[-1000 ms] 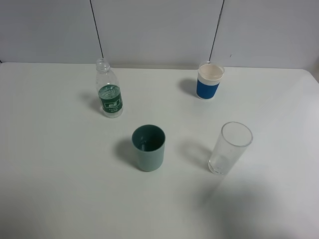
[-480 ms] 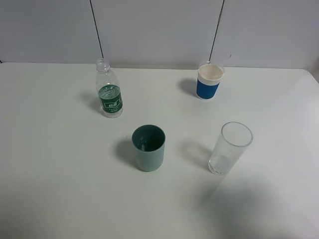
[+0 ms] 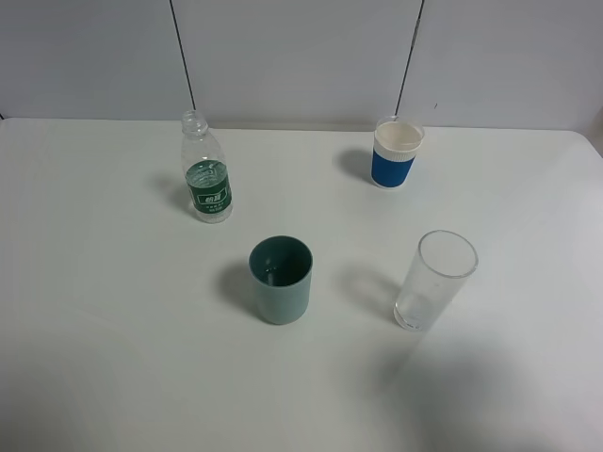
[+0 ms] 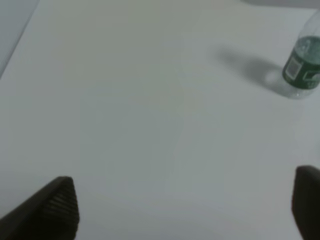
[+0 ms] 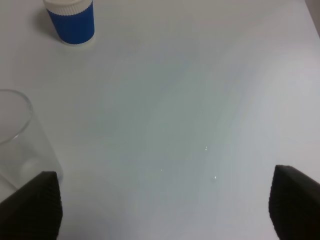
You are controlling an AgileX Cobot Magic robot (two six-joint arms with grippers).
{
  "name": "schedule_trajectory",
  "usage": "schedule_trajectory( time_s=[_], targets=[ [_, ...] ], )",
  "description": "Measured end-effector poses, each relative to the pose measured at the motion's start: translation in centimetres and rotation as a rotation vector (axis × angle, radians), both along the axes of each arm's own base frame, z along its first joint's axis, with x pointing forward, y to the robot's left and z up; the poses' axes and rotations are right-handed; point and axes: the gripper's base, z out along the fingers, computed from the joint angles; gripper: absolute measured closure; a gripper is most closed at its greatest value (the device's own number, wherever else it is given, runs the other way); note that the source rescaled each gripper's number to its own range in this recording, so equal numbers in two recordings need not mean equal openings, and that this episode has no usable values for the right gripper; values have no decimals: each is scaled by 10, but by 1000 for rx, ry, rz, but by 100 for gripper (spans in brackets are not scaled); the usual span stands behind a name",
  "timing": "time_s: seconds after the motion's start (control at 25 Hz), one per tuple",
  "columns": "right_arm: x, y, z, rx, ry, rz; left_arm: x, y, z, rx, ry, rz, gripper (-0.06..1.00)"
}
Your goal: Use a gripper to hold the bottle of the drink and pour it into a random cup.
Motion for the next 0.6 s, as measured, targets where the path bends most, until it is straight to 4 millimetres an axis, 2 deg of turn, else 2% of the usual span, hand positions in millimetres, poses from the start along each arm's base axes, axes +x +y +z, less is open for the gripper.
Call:
schedule_trajectory(
  time_s=[0.2, 0.6],
  targets=[
    [0, 0, 0, 0, 0, 0, 6, -1, -10, 4, 23, -6, 23],
    [0, 0, 0, 0, 0, 0, 6, -3, -11, 24, 26, -44, 23]
  ],
)
